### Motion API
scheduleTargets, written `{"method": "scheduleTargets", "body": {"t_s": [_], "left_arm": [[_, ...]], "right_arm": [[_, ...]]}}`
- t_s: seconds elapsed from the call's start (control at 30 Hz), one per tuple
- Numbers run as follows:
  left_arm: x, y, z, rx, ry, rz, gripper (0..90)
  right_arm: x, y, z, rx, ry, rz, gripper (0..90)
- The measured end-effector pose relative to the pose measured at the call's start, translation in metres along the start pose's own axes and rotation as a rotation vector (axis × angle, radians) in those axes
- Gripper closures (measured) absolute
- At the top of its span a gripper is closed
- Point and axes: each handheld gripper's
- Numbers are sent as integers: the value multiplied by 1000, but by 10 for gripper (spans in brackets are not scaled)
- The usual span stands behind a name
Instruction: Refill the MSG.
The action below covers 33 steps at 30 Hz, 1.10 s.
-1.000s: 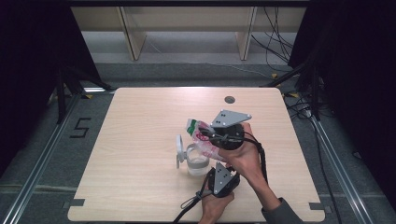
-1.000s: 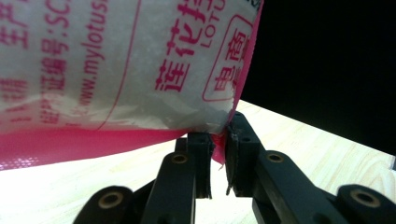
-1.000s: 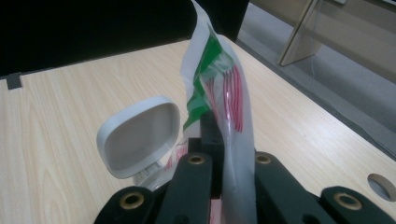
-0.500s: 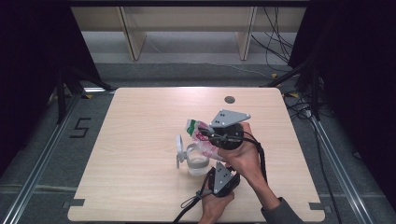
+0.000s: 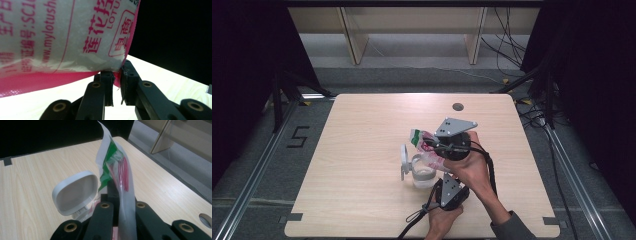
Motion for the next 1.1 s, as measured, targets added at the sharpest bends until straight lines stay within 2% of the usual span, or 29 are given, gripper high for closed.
{"method": "scheduleTargets", "body": {"t_s": [0.13,0.2,0.23,0.4,0.5,0.6,0.7,0.77,0.83,1.1], "left_arm": [[0,0,0,0,-4,0,811],[0,0,0,-2,-1,-1,811],[0,0,0,-3,-1,1,811],[0,0,1,-11,5,3,811],[1,-1,0,-13,7,-2,812],[2,-1,-1,-13,10,-1,812],[2,-1,-1,-14,12,-2,812],[2,-1,-1,-14,12,-2,812],[2,-1,-1,-17,13,-1,812],[2,-1,-3,-19,14,1,813]], "right_arm": [[1,-1,0,7,-11,-4,900],[1,0,0,-14,4,11,900],[1,-1,0,16,-14,1,900],[2,-2,0,16,-18,-1,900],[3,-2,0,-8,-15,-4,900],[3,-3,-1,-2,-22,-14,900],[4,-4,-1,-11,-13,1,900],[4,-4,-1,-6,-22,-11,900],[4,-4,-1,-13,-8,3,900],[4,-5,-2,-18,-7,-1,900]]}}
Point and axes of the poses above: each handheld gripper's, and its own axes: x roughly forward along the jaws, z roughly out of its underside, y roughly to its right, and after that the axes turned 12 degrees about z, right-handed
